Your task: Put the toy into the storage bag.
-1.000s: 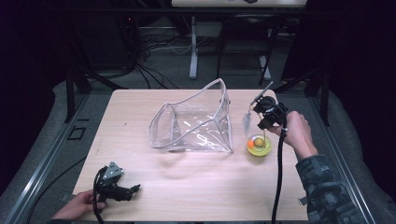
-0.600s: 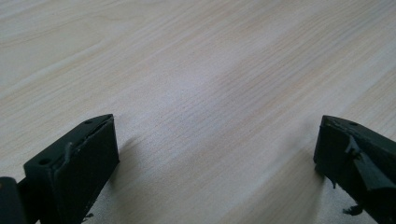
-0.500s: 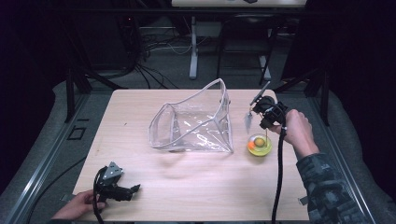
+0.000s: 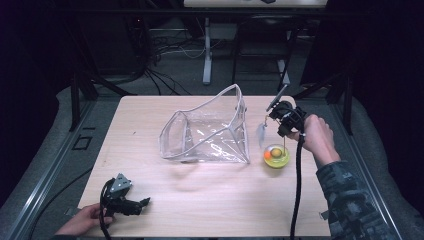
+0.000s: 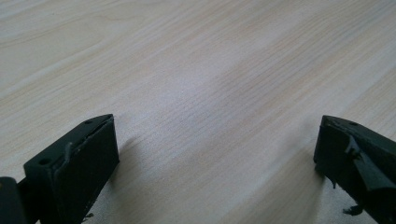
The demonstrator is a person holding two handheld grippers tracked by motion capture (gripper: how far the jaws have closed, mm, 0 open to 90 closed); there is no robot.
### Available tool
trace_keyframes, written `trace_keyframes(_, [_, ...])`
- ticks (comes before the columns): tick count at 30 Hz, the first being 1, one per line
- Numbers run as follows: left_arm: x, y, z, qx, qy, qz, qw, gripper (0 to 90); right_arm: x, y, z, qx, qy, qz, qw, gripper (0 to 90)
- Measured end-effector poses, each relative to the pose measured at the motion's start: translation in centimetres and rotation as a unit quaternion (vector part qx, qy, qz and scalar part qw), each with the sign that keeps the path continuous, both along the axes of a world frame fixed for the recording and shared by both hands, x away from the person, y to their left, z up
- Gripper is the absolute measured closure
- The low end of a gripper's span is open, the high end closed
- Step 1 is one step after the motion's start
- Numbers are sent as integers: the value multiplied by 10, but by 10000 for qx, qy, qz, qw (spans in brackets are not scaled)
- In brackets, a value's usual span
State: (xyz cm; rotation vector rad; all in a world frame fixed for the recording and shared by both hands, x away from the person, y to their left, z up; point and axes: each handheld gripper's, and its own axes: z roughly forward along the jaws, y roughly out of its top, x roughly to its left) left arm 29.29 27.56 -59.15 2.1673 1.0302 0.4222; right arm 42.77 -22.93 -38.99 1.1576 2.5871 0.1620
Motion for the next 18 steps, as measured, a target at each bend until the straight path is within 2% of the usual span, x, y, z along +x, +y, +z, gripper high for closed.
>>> trace_keyframes(10, [0, 0, 0, -2, 0, 1, 10000, 0, 2, 0, 9, 111, 151, 50, 9998, 878])
trace_keyframes(11, [0, 0, 0, -2, 0, 1, 10000, 0, 2, 0, 10, 41, 169, 83, 9998, 878])
trace_keyframes(13, [0, 0, 0, 0, 0, 0, 10000, 0, 2, 1, 11, 68, 169, 71, 9998, 878])
trace_keyframes(18, [0, 0, 0, -3, 1, 2, 10000, 0, 4, 2, 17, 23, 340, 123, 9993, 877])
